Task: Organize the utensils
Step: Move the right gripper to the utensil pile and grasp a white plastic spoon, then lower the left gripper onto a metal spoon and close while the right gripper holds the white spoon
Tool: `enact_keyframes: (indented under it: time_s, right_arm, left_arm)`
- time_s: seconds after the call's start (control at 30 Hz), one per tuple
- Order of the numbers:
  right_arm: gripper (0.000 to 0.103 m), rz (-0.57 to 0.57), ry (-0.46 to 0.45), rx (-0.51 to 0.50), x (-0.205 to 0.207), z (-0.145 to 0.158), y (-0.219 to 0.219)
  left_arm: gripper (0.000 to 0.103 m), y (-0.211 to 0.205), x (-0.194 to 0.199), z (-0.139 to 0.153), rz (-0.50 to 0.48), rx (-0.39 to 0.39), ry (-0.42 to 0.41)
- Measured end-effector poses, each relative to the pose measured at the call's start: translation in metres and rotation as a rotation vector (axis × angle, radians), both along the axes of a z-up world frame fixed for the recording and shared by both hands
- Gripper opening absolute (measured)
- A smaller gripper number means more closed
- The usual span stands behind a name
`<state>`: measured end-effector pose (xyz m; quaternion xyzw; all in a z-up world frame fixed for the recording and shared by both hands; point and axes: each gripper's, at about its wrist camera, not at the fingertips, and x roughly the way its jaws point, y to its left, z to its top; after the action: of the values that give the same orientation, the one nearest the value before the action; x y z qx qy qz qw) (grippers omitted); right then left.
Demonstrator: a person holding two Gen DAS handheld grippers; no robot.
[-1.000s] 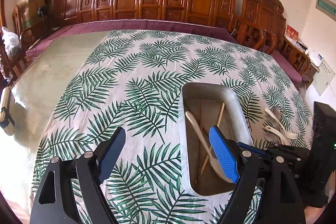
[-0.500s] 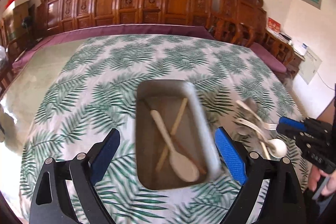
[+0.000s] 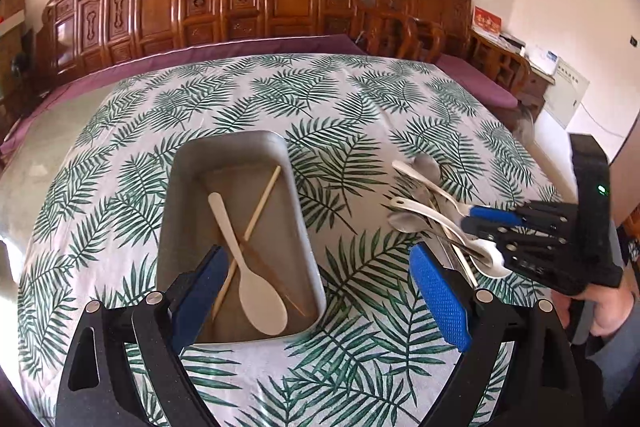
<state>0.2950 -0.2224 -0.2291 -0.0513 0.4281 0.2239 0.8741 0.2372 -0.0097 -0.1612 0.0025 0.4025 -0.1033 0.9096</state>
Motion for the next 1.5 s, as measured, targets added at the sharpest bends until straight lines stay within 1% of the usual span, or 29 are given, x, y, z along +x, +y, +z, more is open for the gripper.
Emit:
enact_keyframes:
  time_s: [0.2, 0.27, 0.33, 0.37, 0.4, 0.43, 0.5, 0.6, 0.8, 0.93, 1.03, 1.17, 1.33, 1.43, 1.5]
  right_arm:
    - [0.023, 0.014, 0.053, -0.022, 0.009, -0.017, 0.003]
    - [0.023, 0.012, 0.067, 0.002, 0.01, -0.018, -0.001]
    - [0.023, 0.011, 0.103, 0.042, 0.012, -0.02, -0.005]
    - [0.021, 0.01, 0.113, 0.052, 0.012, -0.021, -0.007]
    - [0.015, 0.013, 0.121, 0.065, 0.012, -0.02, -0.008]
    - [0.014, 0.019, 0.129, 0.071, 0.011, -0.02, -0.008]
    - [0.011, 0.027, 0.125, 0.069, 0.007, -0.017, -0.009]
    - [0.01, 0.024, 0.115, 0.071, 0.002, -0.011, -0.014]
    - [0.01, -0.006, 0.085, 0.164, -0.006, 0.006, -0.036]
    - [0.01, -0.002, 0.051, 0.178, -0.009, 0.016, -0.043]
    - [0.01, 0.003, 0.044, 0.216, -0.009, 0.022, -0.049]
    - [0.01, -0.023, 0.023, 0.25, -0.01, 0.03, -0.061]
    - [0.01, -0.072, -0.01, 0.229, -0.014, 0.035, -0.075]
    - [0.01, -0.095, -0.006, 0.194, -0.011, 0.029, -0.081]
    - [0.01, -0.108, 0.004, 0.188, -0.009, 0.025, -0.085]
  left_arm:
    - [0.088, -0.01, -0.004, -0.004, -0.021, 0.003, 0.006]
    - [0.088, -0.013, -0.005, -0.004, -0.026, 0.008, 0.008]
    - [0.088, -0.017, -0.006, -0.005, -0.032, 0.012, 0.008]
    - [0.088, -0.019, -0.007, -0.005, -0.033, 0.014, 0.007]
    - [0.088, -0.021, -0.007, -0.006, -0.035, 0.016, 0.008]
    - [0.088, -0.023, -0.007, -0.006, -0.035, 0.018, 0.008]
    - [0.088, -0.026, -0.008, -0.007, -0.035, 0.023, 0.009]
    - [0.088, -0.031, -0.008, -0.01, -0.035, 0.034, 0.017]
    - [0.088, -0.045, -0.007, -0.019, -0.04, 0.063, 0.043]
    - [0.088, -0.055, -0.004, -0.028, -0.042, 0.097, 0.059]
    - [0.088, -0.06, -0.001, -0.033, -0.039, 0.101, 0.07]
    - [0.088, -0.067, 0.005, -0.038, -0.029, 0.099, 0.084]
    - [0.088, -0.075, 0.014, -0.045, -0.013, 0.075, 0.108]
    - [0.088, -0.084, 0.023, -0.05, -0.008, 0.067, 0.123]
    - [0.088, -0.091, 0.03, -0.053, -0.01, 0.062, 0.131]
